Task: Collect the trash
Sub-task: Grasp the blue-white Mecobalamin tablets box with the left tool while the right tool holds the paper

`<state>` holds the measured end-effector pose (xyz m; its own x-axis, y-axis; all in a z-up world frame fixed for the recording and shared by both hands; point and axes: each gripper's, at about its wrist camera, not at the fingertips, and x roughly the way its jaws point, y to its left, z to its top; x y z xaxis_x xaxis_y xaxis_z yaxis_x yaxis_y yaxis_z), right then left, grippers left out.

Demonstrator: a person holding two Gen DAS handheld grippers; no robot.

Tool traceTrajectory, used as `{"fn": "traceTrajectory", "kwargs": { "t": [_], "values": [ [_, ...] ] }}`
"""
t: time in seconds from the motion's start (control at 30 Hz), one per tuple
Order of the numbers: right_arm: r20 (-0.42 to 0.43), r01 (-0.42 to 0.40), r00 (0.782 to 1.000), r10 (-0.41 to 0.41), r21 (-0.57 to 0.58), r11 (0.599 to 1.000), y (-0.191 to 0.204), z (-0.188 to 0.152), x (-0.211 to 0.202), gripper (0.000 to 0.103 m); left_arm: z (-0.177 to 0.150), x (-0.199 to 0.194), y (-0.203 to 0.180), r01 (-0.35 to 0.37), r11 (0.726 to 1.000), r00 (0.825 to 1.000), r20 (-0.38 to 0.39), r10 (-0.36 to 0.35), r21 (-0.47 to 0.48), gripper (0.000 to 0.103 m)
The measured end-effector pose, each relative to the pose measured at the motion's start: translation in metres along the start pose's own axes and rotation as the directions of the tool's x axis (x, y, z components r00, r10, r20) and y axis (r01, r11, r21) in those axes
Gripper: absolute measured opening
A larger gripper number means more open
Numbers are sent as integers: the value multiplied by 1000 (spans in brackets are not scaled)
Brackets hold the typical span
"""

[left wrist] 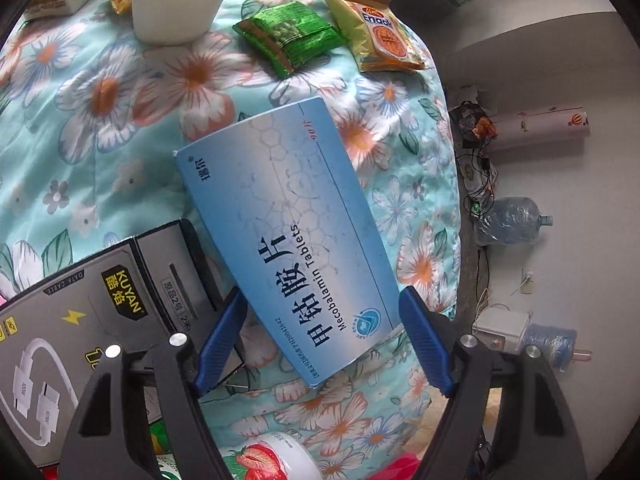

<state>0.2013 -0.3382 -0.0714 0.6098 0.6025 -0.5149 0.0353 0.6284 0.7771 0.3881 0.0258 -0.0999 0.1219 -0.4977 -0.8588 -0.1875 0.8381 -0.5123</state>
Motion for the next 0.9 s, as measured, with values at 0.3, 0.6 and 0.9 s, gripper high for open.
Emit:
{"fn": "traceTrajectory", "kwargs": {
  "t": [0.3,0.6,0.9],
  "values": [
    [-11,-33,999,33,29,999,-13,-9,-2,3,4,2,0,-32,991,998,47,39,-129,81],
    [-22,-40,999,41,42,998,-18,-12,0,4,10,7,1,-76,968,992,77,97,-240,84],
    [-11,-33,999,34,58,998,-23,-16,-9,4,3,11,-8,-130,976,981,120,152,-173,81]
  ]
}}
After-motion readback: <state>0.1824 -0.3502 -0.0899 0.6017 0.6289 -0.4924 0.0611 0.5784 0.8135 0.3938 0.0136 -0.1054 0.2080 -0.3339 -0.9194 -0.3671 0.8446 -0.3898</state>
